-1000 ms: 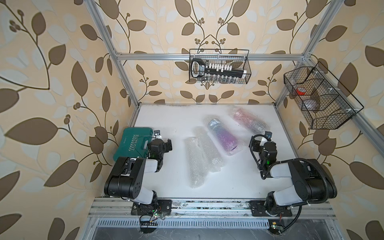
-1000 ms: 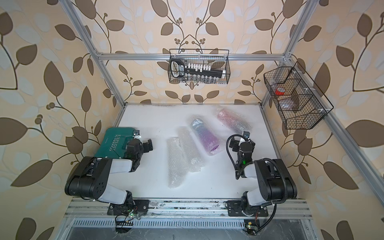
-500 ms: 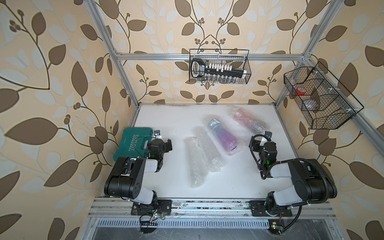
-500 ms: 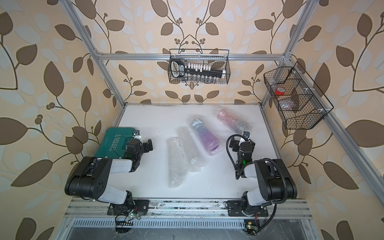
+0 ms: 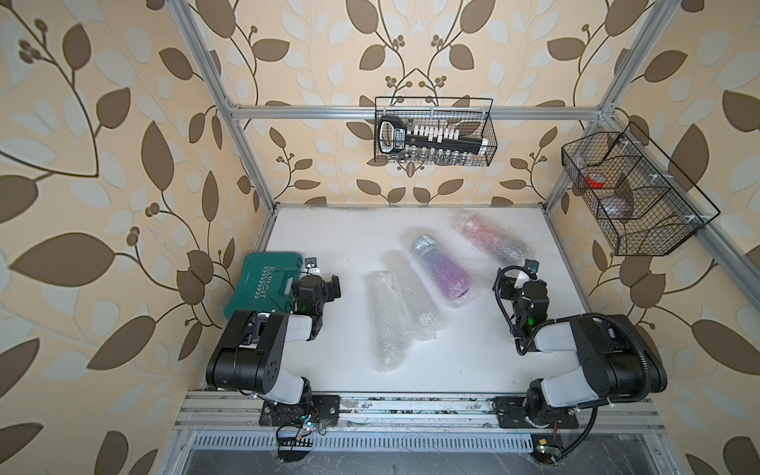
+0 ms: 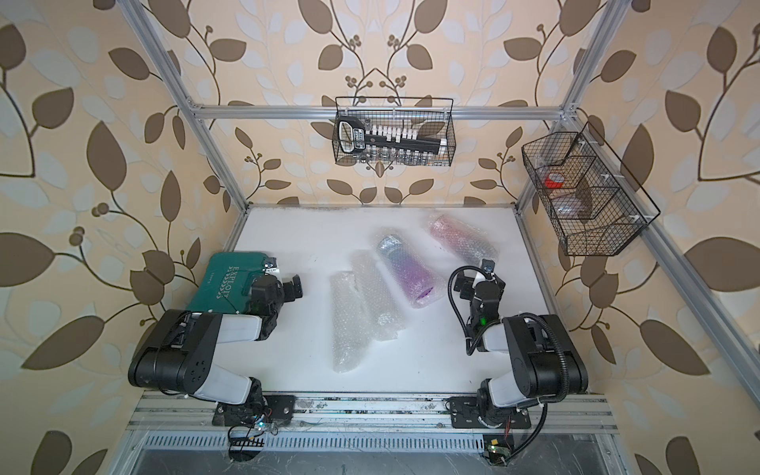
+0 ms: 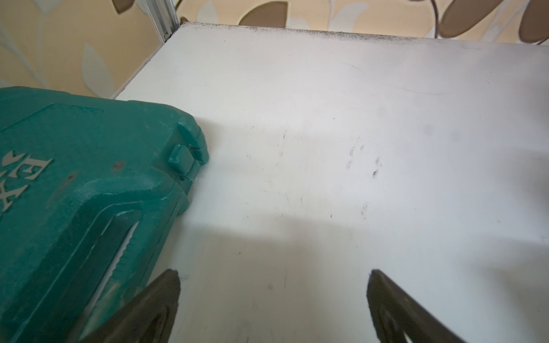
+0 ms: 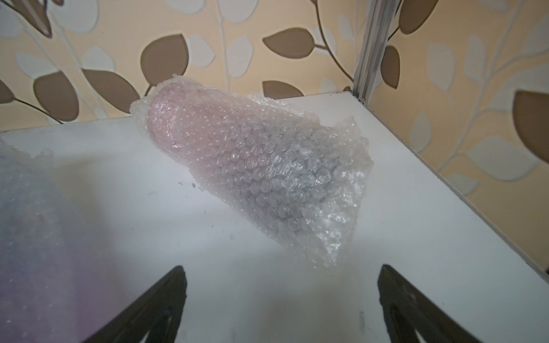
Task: Unwrap the vase from the bubble wrap
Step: Unwrap the bubble wrap at the center of the board.
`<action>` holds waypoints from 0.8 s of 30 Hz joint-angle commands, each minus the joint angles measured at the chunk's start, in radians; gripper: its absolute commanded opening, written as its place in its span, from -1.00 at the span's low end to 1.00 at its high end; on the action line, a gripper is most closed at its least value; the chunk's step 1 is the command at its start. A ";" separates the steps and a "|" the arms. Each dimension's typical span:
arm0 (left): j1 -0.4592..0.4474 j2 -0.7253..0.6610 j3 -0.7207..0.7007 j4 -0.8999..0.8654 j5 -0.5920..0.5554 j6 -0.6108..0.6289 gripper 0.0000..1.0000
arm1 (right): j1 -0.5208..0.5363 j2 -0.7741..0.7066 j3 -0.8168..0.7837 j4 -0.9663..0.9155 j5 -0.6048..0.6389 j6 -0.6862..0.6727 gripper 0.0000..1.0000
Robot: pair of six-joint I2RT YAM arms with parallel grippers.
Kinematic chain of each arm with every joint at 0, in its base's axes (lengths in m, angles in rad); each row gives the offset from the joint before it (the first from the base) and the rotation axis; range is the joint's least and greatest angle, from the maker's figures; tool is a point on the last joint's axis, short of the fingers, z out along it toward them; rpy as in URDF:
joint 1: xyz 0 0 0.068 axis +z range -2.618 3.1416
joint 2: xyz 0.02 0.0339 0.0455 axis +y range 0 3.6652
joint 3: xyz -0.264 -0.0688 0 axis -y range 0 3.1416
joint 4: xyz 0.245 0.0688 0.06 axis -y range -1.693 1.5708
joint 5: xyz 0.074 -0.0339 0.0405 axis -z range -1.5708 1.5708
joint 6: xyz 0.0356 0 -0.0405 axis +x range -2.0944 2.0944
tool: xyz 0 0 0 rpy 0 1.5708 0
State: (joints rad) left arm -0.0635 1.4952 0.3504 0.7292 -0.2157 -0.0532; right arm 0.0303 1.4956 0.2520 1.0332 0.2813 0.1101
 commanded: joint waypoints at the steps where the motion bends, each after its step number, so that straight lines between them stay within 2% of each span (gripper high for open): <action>1: 0.012 0.000 0.027 0.027 0.012 0.017 0.98 | -0.003 0.006 0.010 0.025 0.014 -0.007 0.98; 15: 0.009 -0.001 0.028 0.026 0.009 0.017 0.98 | -0.003 0.005 0.014 0.017 0.016 -0.008 0.98; 18: -0.023 -0.005 0.015 0.051 -0.047 0.027 0.98 | -0.001 -0.005 0.004 0.032 0.016 -0.011 0.98; 20: -0.052 -0.034 0.009 0.054 -0.123 0.036 0.98 | 0.004 -0.041 0.038 -0.059 0.000 -0.025 0.98; 21: -0.063 -0.078 0.021 0.009 -0.163 0.036 0.98 | 0.018 -0.069 0.066 -0.131 0.024 -0.037 0.98; 22: -0.070 -0.131 0.061 -0.120 -0.186 0.032 0.98 | 0.037 -0.103 0.097 -0.213 0.070 -0.038 0.98; 24: -0.073 -0.215 0.115 -0.278 -0.183 0.024 0.98 | 0.069 -0.153 0.122 -0.273 0.119 -0.055 0.98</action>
State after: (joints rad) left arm -0.1268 1.4006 0.3756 0.5961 -0.3241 -0.0402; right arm 0.0650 1.4090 0.3176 0.8768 0.3256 0.0879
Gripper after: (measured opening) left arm 0.990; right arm 0.991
